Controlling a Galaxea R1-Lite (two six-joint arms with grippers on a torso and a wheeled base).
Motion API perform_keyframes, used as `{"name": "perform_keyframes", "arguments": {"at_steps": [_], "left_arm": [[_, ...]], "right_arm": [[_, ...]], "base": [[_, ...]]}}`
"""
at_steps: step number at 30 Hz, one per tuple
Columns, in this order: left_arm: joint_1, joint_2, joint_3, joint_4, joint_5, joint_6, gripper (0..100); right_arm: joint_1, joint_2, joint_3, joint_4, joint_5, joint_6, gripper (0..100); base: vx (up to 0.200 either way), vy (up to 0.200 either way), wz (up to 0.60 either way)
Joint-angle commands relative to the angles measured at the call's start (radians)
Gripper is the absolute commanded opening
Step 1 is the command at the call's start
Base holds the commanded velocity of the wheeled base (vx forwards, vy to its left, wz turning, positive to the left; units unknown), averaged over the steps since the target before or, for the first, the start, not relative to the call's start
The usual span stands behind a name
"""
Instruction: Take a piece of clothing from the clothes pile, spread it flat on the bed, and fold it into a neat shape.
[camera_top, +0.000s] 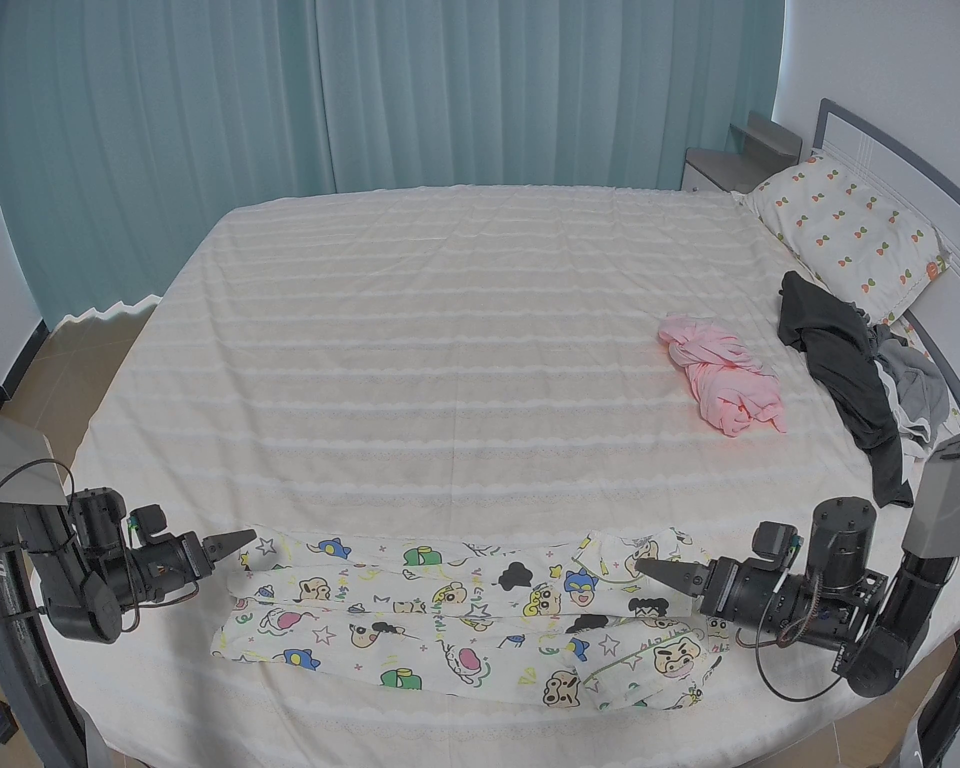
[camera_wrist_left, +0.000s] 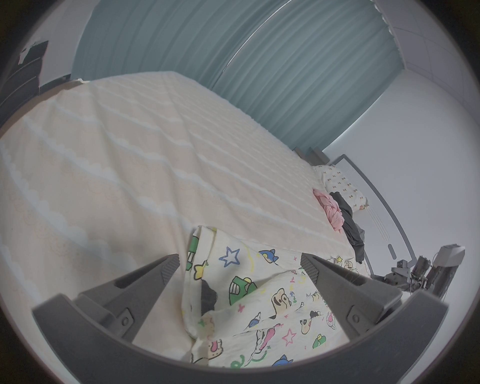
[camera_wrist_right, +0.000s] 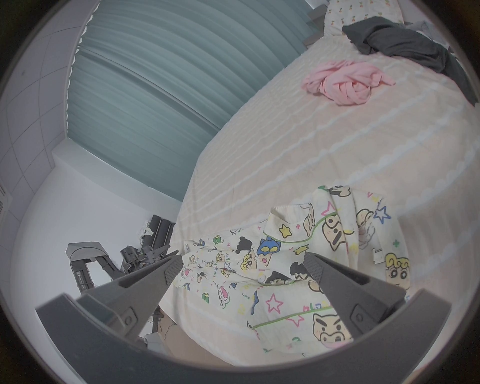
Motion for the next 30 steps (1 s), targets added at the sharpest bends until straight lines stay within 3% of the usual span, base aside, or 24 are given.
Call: {"name": "perform_keyframes", "arguments": {"at_steps": [1, 2, 4, 5, 6, 9, 12, 14, 15, 18, 30], "left_arm": [[-0.056, -0.238, -0.340, 0.510, 0.069, 0.027, 100], [-0.072, -0.287, -0.429, 0.667, 0.119, 0.029, 100], [-0.094, -0.327, -0.547, 0.915, 0.145, 0.064, 100], [-0.094, -0.330, -0.564, 0.957, 0.145, 0.087, 100], [-0.089, -0.334, -0.607, 1.086, 0.145, 0.205, 100], [-0.056, -0.341, -0.625, 1.238, 0.173, 0.420, 100], [-0.049, -0.361, -0.651, 1.377, 0.174, 0.465, 100], [-0.049, -0.360, -0.656, 1.429, 0.176, 0.478, 100], [-0.049, -0.352, -0.659, 1.515, 0.182, 0.569, 100], [-0.053, -0.330, -0.659, 1.603, 0.251, 0.679, 100], [-0.135, -0.245, -0.644, 1.610, 0.303, 0.687, 100]], "right_arm": [[0.008, -0.171, 0.147, -0.094, -0.064, -0.002, 100], [0.011, -0.191, 0.147, -0.090, -0.102, -0.005, 100], [0.014, -0.214, 0.147, -0.090, -0.170, -0.005, 100], [0.015, -0.218, 0.147, -0.091, -0.184, -0.005, 100], [0.018, -0.241, 0.147, -0.091, -0.237, -0.005, 100], [0.008, -0.289, 0.147, -0.088, -0.358, -0.015, 100], [-0.035, -0.343, 0.147, -0.071, -0.463, -0.050, 100], [-0.049, -0.358, 0.147, -0.058, -0.470, -0.059, 100], [-0.063, -0.392, 0.147, -0.038, -0.477, -0.067, 100], [-0.063, -0.441, 0.147, -0.016, -0.478, -0.067, 100], [-0.019, -0.462, 0.147, 0.019, -0.478, -0.074, 100]], "base": [[0.000, 0.000, 0.00], [0.000, 0.000, 0.00], [0.000, 0.000, 0.00], [0.000, 0.000, 0.00], [0.000, 0.000, 0.00], [0.000, 0.000, 0.00], [0.000, 0.000, 0.00], [0.000, 0.000, 0.00], [0.000, 0.000, 0.00], [0.000, 0.000, 0.00], [0.000, 0.000, 0.00]]}}
